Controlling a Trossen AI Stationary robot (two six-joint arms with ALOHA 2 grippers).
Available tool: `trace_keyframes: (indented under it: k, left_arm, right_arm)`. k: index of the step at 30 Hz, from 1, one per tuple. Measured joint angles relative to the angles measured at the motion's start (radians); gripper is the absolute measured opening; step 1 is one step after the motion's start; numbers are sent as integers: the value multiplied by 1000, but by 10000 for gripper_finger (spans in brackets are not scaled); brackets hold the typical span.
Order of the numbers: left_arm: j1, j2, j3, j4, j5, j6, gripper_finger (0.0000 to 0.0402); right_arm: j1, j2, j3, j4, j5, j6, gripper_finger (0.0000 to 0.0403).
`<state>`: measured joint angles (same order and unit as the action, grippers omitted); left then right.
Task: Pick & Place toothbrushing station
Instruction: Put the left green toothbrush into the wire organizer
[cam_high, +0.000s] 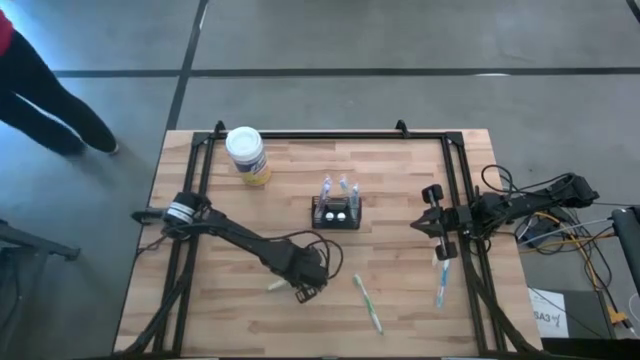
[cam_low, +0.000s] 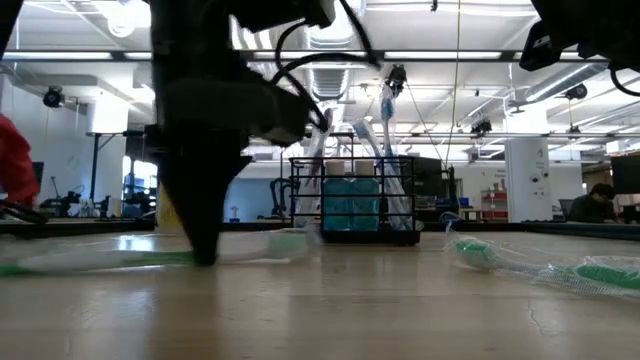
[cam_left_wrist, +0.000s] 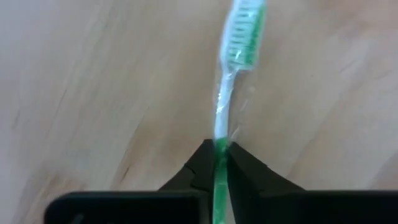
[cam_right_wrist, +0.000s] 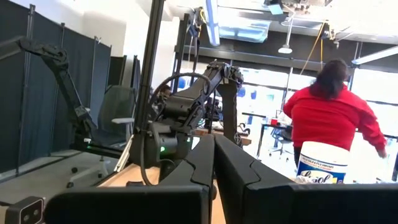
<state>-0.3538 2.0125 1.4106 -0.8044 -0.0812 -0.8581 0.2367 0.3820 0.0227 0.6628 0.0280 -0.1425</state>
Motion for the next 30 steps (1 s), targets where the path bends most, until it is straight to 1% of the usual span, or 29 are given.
trace_keyframes:
  k: [2,4,7,10,16,21,25,30]
  left_arm:
    - [0,2,18,23,-4,46,16]
    - [-1,2,40,7,-4,111,14]
    - [-7,6,85,0,0,257,16]
    - [-13,1,141,2,0,393,7]
    - [-12,-2,217,-34,0,460,4]
    - [-12,-32,232,-38,-5,526,3]
    - [-16,-95,220,-20,-16,614,2]
    - [-22,-195,203,12,-39,679,2]
  right_arm:
    - [0,0,0,0,0,0,8]
    - [0,0,0,0,0,0,8]
    - [0,0,0,0,0,0,8]
    - [0,0,0,-1,0,0,8]
    - [0,0,0,-1,0,0,8]
    - [0,0,0,-1,0,0,8]
    - [0,1,0,-2,0,0,8]
    - [0,1,0,-2,0,0,8]
